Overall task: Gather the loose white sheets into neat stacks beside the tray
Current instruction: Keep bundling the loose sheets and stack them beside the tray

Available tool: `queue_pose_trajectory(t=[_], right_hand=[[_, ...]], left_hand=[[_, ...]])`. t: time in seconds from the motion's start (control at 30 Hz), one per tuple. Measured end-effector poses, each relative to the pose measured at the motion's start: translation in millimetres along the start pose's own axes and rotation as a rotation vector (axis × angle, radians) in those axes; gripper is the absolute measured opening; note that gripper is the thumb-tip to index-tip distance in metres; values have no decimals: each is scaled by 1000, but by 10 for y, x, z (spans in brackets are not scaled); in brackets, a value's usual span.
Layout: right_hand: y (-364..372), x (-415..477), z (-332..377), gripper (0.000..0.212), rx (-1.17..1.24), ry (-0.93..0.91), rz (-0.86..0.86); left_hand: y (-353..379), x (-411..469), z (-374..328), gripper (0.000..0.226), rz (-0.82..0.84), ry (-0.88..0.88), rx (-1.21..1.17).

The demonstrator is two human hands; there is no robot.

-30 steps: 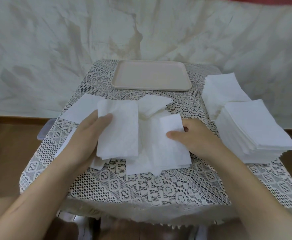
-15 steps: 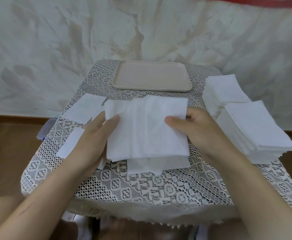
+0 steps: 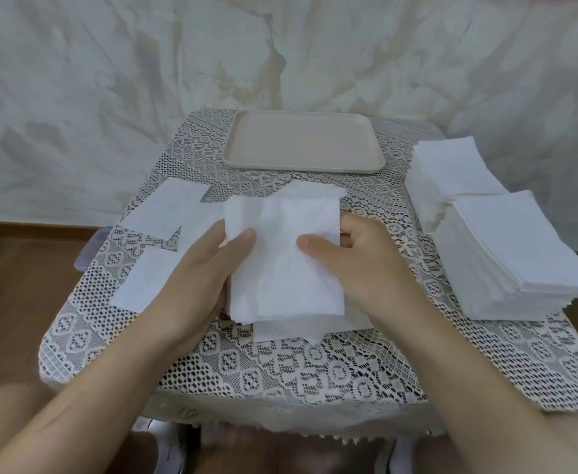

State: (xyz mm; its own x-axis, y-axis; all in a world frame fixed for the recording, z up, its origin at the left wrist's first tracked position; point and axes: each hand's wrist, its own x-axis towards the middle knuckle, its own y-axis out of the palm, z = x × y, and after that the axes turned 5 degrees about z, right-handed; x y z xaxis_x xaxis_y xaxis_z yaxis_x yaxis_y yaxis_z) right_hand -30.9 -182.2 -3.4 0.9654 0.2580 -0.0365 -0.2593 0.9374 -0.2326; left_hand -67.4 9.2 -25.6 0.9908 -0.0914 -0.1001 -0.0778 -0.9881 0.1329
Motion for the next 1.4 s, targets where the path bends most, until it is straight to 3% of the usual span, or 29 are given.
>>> queue_pose_trajectory(t=[0.1,0.2,0.33,0.8,1.07,1.17,1.3,1.4], right_hand=[[-33,0,-13,3,-32,-11,23],[-99,-1,-17,20,-140,-62,-1],[-168,-5,-1,8,-4,-42,23],[28,42,-23,18,143,-4,53],[19,17,-17,20,-12,29,-5],[-12,3,-30,30,-49,130,77],[25,-20,-75,17,19,130,243],[34,0,-105,10,60,89,235]], left_hand=[[-34,-2,2,33,-11,7,-6],[-48,7,8,30,-31,1,-16],[-29,-4,-10,31,-20,0,2],[-11,2,-4,43,15,23,17],[-3,13,-10,31,-23,29,-34],[7,16,-31,29,-53,34,-51],[29,14,0,26,-74,59,10],[10,20,34,37,-48,87,117]])
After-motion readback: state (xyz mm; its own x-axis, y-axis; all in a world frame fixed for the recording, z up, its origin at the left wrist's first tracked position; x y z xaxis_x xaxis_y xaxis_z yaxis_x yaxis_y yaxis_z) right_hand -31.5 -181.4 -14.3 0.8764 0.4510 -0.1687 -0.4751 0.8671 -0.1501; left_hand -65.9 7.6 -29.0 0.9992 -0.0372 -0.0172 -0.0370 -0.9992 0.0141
